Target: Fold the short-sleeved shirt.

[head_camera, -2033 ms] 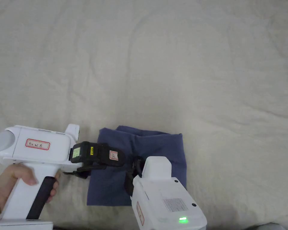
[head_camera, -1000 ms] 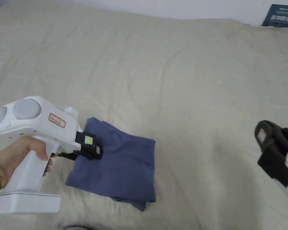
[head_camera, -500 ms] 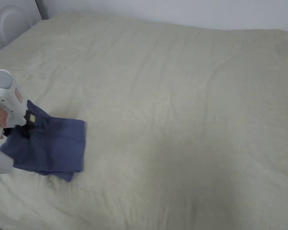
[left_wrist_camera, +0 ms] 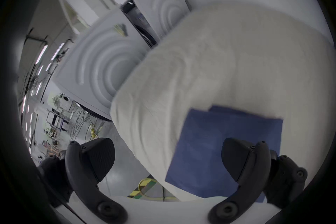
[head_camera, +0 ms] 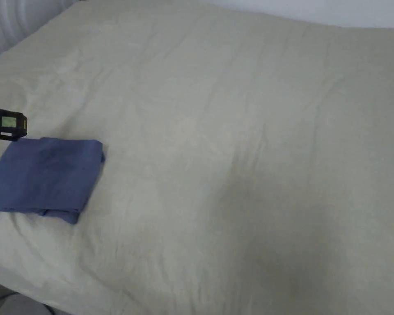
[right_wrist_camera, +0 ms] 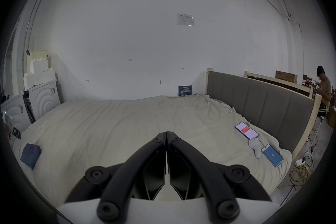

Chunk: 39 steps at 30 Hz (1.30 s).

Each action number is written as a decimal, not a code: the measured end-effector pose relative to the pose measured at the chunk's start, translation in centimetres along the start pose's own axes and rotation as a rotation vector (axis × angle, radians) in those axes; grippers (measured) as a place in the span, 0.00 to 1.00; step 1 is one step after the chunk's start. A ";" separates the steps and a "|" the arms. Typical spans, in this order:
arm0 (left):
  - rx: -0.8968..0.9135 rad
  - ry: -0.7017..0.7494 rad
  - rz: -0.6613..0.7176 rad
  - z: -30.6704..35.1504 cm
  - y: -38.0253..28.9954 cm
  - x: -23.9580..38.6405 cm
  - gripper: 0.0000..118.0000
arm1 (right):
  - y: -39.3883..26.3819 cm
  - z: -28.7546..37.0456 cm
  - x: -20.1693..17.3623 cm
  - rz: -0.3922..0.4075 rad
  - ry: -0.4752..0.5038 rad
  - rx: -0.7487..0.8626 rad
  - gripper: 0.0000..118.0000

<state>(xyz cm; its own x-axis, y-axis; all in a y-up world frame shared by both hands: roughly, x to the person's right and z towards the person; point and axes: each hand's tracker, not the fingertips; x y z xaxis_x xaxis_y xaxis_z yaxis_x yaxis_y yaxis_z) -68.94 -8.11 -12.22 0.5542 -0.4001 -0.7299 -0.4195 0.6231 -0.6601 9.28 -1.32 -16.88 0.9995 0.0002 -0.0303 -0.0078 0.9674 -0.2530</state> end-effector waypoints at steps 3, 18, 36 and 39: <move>0.166 -0.044 0.026 5.1 0.5 0.0 1.00 | -0.3 0.1 0.3 0.011 0.037 0.006 0.00; 0.757 -0.614 0.173 32.0 -7.0 12.5 0.92 | 1.8 2.9 3.2 0.013 0.153 0.102 0.00; 0.816 -0.760 0.094 37.7 -18.1 22.4 0.00 | -1.3 4.2 5.3 -0.028 0.156 0.109 0.00; 0.817 -0.773 0.077 37.6 -19.6 22.9 0.00 | -2.3 4.2 4.9 -0.009 0.157 0.098 0.00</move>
<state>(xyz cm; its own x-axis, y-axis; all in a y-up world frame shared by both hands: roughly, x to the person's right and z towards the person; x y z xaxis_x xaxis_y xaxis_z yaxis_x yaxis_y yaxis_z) -20.98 -4.21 -9.27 0.9628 0.0053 -0.2703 -0.0327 0.9947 -0.0970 14.35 -2.43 -12.40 0.9826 -0.0405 -0.1811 0.0114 0.9873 -0.1587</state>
